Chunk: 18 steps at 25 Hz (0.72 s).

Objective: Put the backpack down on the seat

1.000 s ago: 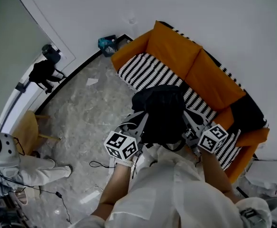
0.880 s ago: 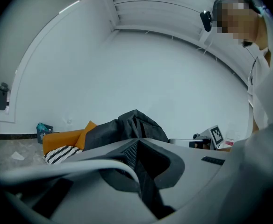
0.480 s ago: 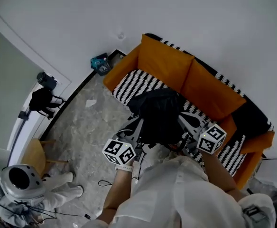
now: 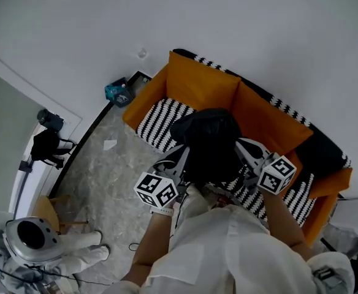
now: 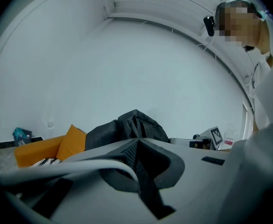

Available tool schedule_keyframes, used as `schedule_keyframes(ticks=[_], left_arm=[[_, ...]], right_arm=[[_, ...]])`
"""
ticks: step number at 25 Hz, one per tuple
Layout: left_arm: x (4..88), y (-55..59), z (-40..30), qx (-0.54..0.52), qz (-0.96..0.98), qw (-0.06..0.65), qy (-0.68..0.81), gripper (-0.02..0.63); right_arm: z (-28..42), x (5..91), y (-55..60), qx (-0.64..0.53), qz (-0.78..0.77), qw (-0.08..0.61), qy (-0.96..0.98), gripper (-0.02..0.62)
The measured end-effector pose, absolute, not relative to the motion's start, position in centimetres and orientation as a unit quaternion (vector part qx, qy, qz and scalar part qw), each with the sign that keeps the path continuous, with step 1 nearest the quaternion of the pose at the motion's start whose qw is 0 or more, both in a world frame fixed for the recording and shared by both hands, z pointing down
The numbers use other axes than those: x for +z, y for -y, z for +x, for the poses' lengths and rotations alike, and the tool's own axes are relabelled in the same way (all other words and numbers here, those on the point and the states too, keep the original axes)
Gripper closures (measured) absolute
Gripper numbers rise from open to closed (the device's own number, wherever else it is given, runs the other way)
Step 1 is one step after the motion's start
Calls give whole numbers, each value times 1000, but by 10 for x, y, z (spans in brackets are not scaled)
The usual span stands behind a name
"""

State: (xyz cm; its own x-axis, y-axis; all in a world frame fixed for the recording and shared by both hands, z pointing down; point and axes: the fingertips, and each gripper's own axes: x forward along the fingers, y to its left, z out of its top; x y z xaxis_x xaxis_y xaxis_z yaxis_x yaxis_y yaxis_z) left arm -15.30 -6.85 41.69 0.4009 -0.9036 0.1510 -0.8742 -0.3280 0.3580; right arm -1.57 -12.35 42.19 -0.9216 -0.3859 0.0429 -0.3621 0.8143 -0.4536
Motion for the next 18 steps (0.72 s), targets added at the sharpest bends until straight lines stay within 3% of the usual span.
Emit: schedule_keyframes(ticks=[18], left_arm=[[449, 190, -176, 2, 885, 248, 394, 580]], right_arm=[[-29, 457, 204, -272, -350, 12, -896, 575]])
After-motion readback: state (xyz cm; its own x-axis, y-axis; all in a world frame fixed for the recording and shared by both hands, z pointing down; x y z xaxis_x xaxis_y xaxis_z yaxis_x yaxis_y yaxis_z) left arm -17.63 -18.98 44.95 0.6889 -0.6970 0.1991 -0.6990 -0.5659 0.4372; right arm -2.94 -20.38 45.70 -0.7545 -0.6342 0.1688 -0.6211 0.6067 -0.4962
